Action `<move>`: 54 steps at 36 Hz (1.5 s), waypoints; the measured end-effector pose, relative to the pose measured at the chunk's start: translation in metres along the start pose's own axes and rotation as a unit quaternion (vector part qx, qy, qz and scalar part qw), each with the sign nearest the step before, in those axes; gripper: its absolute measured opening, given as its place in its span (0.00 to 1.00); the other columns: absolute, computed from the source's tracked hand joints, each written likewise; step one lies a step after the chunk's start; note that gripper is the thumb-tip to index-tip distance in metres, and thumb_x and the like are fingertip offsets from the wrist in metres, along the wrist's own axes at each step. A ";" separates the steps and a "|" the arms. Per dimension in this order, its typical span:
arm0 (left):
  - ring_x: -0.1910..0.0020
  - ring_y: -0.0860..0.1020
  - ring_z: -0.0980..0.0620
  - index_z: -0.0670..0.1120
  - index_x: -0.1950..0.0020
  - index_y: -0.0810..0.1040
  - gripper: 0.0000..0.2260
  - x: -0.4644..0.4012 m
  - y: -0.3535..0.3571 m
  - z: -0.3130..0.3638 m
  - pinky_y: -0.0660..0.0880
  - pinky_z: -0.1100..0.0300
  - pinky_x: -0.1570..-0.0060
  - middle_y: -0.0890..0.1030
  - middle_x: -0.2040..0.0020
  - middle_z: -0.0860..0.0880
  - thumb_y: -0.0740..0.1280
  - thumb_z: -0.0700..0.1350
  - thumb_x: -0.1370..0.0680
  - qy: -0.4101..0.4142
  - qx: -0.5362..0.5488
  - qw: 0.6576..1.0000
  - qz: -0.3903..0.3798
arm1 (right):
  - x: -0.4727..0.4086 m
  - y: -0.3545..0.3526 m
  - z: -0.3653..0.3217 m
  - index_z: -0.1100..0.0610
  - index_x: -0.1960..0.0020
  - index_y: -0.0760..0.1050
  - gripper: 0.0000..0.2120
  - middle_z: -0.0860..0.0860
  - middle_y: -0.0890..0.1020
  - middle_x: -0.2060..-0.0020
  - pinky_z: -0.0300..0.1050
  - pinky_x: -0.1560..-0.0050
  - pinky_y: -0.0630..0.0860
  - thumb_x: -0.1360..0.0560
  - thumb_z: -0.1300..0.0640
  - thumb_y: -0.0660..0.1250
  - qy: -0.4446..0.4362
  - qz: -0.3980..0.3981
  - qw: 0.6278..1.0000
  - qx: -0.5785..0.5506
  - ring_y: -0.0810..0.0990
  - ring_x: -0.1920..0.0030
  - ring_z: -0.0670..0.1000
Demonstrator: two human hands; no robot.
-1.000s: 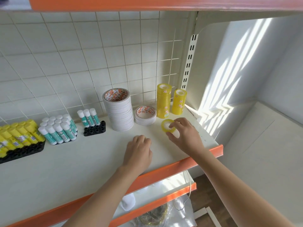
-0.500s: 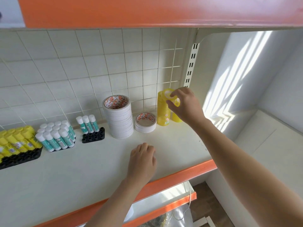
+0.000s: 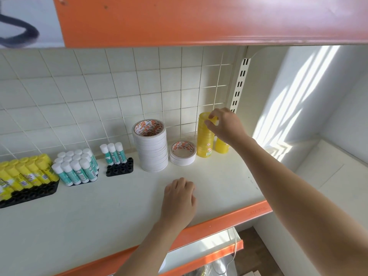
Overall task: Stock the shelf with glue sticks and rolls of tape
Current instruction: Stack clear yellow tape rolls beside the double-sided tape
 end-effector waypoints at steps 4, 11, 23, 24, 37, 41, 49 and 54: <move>0.60 0.75 0.49 0.50 0.58 0.74 0.10 -0.001 0.000 0.000 0.74 0.53 0.58 0.74 0.59 0.53 0.54 0.45 0.30 -0.004 -0.001 1.000 -0.008 | 0.000 0.001 0.000 0.57 0.45 0.78 0.13 0.56 0.77 0.47 0.44 0.56 0.71 0.24 0.49 0.67 0.003 -0.006 1.000 -0.002 0.77 0.53 0.56; 0.59 0.75 0.49 0.50 0.59 0.74 0.10 0.000 0.000 0.000 0.75 0.53 0.58 0.74 0.59 0.53 0.54 0.45 0.30 -0.007 0.001 1.000 -0.017 | 0.000 0.004 0.003 0.55 0.46 0.77 0.14 0.55 0.77 0.51 0.43 0.59 0.67 0.26 0.48 0.69 0.021 -0.016 1.000 -0.006 0.74 0.56 0.54; 0.61 0.74 0.49 0.49 0.59 0.74 0.09 -0.002 -0.006 0.005 0.75 0.54 0.60 0.73 0.60 0.52 0.54 0.45 0.30 -0.010 0.001 0.998 -0.056 | -0.002 0.008 0.002 0.54 0.43 0.75 0.14 0.55 0.77 0.48 0.44 0.59 0.67 0.24 0.47 0.67 0.025 -0.037 0.999 0.019 0.73 0.57 0.54; 0.61 0.75 0.49 0.49 0.59 0.74 0.10 -0.002 -0.005 0.005 0.76 0.53 0.60 0.73 0.60 0.52 0.53 0.45 0.30 -0.010 -0.002 0.998 -0.068 | -0.002 0.008 0.002 0.54 0.43 0.75 0.14 0.55 0.77 0.48 0.44 0.58 0.68 0.24 0.47 0.67 0.025 -0.039 0.999 0.021 0.74 0.56 0.55; 0.43 0.71 0.49 0.48 0.44 0.74 0.09 -0.005 -0.061 0.008 0.68 0.55 0.49 0.73 0.45 0.51 0.56 0.46 0.20 0.013 -0.049 0.978 -0.201 | 0.044 -0.011 -0.024 0.52 0.35 0.72 0.19 0.53 0.73 0.36 0.53 0.44 0.73 0.23 0.46 0.64 -0.026 -0.018 0.998 0.057 0.73 0.38 0.58; 0.48 0.74 0.51 0.50 0.49 0.74 0.07 -0.013 -0.113 0.008 0.68 0.57 0.56 0.76 0.49 0.53 0.58 0.47 0.20 -0.004 -0.041 0.982 -0.183 | 0.076 -0.027 -0.049 0.50 0.33 0.71 0.20 0.52 0.74 0.36 0.54 0.43 0.73 0.22 0.45 0.62 -0.040 -0.026 0.997 0.056 0.73 0.37 0.57; 0.53 0.76 0.50 0.52 0.55 0.73 0.05 -0.007 -0.234 0.040 0.73 0.55 0.55 0.77 0.54 0.54 0.59 0.48 0.22 0.022 -0.049 0.994 -0.094 | 0.141 -0.079 -0.132 0.49 0.32 0.70 0.21 0.50 0.74 0.37 0.52 0.46 0.73 0.22 0.44 0.62 -0.086 0.002 0.994 0.067 0.73 0.37 0.55; 0.55 0.72 0.53 0.52 0.52 0.73 0.06 0.020 -0.303 0.065 0.67 0.58 0.60 0.73 0.54 0.56 0.57 0.49 0.19 0.073 -0.072 0.994 -0.044 | 0.182 -0.123 -0.181 0.48 0.32 0.70 0.20 0.49 0.76 0.38 0.51 0.47 0.74 0.22 0.44 0.62 -0.097 0.052 0.990 0.083 0.74 0.39 0.54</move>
Point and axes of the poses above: each hand's wrist, its own x-axis away from the middle knuckle, its own y-axis out of the palm, z = x × y, the point moved 10 cm from there along -x, towards the middle knuckle
